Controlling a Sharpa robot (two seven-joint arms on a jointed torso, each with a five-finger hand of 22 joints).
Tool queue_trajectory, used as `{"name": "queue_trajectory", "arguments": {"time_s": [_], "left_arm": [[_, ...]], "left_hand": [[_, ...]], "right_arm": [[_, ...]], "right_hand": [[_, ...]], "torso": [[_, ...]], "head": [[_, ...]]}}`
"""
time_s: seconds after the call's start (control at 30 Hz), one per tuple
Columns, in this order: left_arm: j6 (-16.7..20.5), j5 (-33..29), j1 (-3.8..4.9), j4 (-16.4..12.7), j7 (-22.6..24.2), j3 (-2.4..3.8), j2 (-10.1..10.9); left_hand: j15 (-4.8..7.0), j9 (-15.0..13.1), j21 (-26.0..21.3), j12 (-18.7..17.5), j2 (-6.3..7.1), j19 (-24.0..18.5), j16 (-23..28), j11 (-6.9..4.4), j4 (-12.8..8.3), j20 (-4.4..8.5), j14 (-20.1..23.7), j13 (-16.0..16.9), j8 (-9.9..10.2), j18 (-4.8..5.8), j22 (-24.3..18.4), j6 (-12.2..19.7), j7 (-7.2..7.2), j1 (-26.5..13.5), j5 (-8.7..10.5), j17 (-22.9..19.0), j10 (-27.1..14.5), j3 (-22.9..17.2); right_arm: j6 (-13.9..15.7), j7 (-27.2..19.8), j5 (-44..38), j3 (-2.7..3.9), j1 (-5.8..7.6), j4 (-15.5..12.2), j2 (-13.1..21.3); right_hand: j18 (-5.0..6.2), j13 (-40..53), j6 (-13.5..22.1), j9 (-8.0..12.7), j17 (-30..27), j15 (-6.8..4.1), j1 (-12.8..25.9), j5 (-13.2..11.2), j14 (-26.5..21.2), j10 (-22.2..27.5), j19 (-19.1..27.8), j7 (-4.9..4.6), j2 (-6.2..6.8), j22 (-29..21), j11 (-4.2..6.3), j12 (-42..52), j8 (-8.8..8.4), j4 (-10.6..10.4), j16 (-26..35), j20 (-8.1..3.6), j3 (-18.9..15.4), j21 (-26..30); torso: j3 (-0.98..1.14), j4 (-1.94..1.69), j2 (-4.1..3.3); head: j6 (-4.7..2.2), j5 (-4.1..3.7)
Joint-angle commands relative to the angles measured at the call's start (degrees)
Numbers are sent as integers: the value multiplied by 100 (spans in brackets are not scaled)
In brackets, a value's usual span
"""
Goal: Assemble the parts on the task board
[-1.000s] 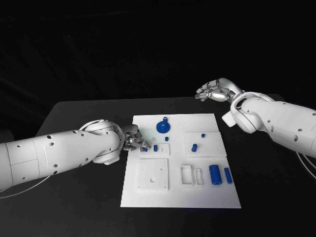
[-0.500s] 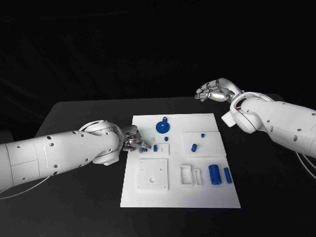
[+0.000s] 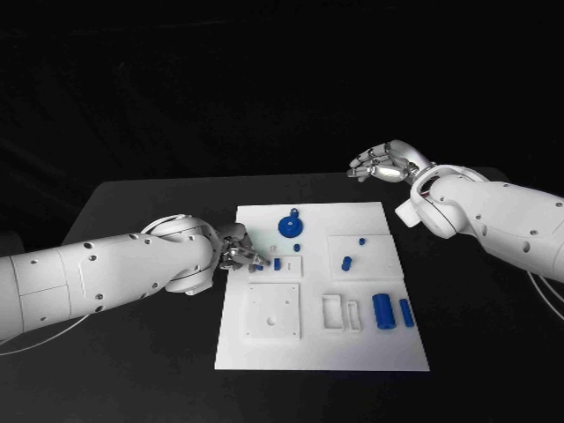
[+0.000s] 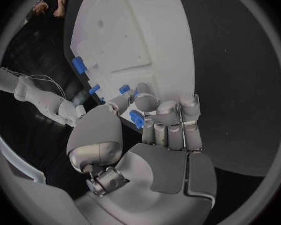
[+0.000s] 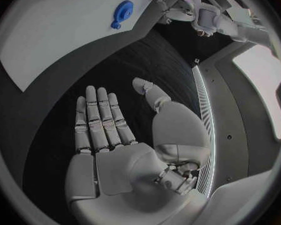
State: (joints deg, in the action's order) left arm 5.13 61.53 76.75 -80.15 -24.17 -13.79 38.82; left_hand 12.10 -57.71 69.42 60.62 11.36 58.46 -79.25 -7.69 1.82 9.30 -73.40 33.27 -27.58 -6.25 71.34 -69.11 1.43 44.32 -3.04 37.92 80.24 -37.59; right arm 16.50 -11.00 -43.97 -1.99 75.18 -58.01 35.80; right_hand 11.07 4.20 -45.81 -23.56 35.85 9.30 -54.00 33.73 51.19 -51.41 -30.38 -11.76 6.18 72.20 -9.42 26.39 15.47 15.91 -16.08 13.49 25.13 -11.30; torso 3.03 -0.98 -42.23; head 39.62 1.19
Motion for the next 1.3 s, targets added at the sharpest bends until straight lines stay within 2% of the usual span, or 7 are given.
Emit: {"name": "queue_trajectory", "arguments": {"time_s": [0.03, 0.23, 0.73, 0.77, 0.87, 1.07, 1.3], "left_arm": [[42, -45, -3, -19, 51, 1, -5], [130, -43, -3, -21, 53, 2, 6], [435, -483, -3, -112, 556, 53, 176], [509, -611, -2, -189, 682, 73, 217], [659, -1008, -1, -250, 979, 265, 229], [1044, -1494, 6, -129, 1463, 473, 226], [1249, -1431, 37, 118, 2147, 501, 72]], "left_hand": [[29, -11, 11, 35, 113, -24, -31, 23, 68, 634, 17, -6, 25, -117, -7, 50, 11, -5, 26, -6, -19, -14], [35, -37, 19, 36, 321, -8, -36, 25, 284, 633, 21, -6, 24, -126, -20, 56, 9, -25, 25, -9, -18, -65], [45, -49, 29, 32, 312, -5, -34, 26, 320, 636, 27, -6, 40, -137, -23, 88, 4, 38, 21, -13, -26, -63], [38, 67, -39, -92, 416, -87, 96, 110, 292, 626, 167, -58, 316, -138, -47, 555, -90, 100, 7, -69, -187, -83], [-140, 344, -238, -317, 426, -355, 349, 309, 189, 536, 494, -137, 753, -53, -119, 1223, -355, 307, 28, -166, -552, -65], [-563, 726, -792, -912, 450, -1114, 972, 698, 43, 264, 1334, -417, 1118, 210, -294, 1807, -695, 415, 17, -474, -1488, 73], [-978, 1081, -1310, -1571, 276, -1683, 1608, 958, -442, -119, 1919, -841, 1210, 364, -468, 1987, -940, 970, -7, -864, -2070, 25]], "right_arm": [[-53, -33, 8, 3, -4, 4, -2], [-62, -33, 8, 3, -13, 7, -4], [-68, -33, 7, 3, -33, 10, 7], [-68, -34, 7, 3, -34, 10, 10], [-71, -32, 7, 3, -41, 22, 15], [-82, -31, 7, 3, -47, 28, 1], [-86, -27, 7, 3, -47, 38, 0]], "right_hand": [[70, -9, 42, 7, 8, -5, 37, 32, -29, -6, -9, -38, -37, 10, -11, 39, 34, -26, 26, 32, 18, 23], [71, -10, 39, 7, 8, -5, 39, 33, -30, -8, -9, -37, -39, 11, -10, 41, 36, -26, 27, 33, 17, 24], [72, -10, 38, 8, 7, -4, 41, 35, -32, -11, -7, -36, -41, 13, -9, 44, 39, -26, 28, 34, 16, 27], [72, -10, 38, 8, 7, -4, 41, 35, -32, -11, -7, -36, -41, 14, -9, 45, 39, -26, 28, 34, 15, 27], [73, -10, 37, 9, 7, -4, 42, 36, -33, -11, -7, -36, -42, 14, -8, 45, 40, -26, 28, 35, 15, 27], [73, -11, 37, 9, 7, -4, 43, 36, -33, -12, -6, -35, -43, 15, -8, 46, 41, -26, 29, 35, 15, 28], [74, -11, 36, 10, 7, -3, 43, 37, -33, -13, -6, -35, -45, 16, -7, 47, 41, -25, 29, 36, 15, 29]], "torso": [[3, 3, -3], [5, -2, -1], [-2, 0, -3], [-3, 0, -3], [-8, 0, -1], [1, -3, 4], [2, -1, 0]], "head": [[4, -2], [6, -10], [-22, -36], [-29, -48], [-32, -73], [-54, -82], [-92, -117]]}}
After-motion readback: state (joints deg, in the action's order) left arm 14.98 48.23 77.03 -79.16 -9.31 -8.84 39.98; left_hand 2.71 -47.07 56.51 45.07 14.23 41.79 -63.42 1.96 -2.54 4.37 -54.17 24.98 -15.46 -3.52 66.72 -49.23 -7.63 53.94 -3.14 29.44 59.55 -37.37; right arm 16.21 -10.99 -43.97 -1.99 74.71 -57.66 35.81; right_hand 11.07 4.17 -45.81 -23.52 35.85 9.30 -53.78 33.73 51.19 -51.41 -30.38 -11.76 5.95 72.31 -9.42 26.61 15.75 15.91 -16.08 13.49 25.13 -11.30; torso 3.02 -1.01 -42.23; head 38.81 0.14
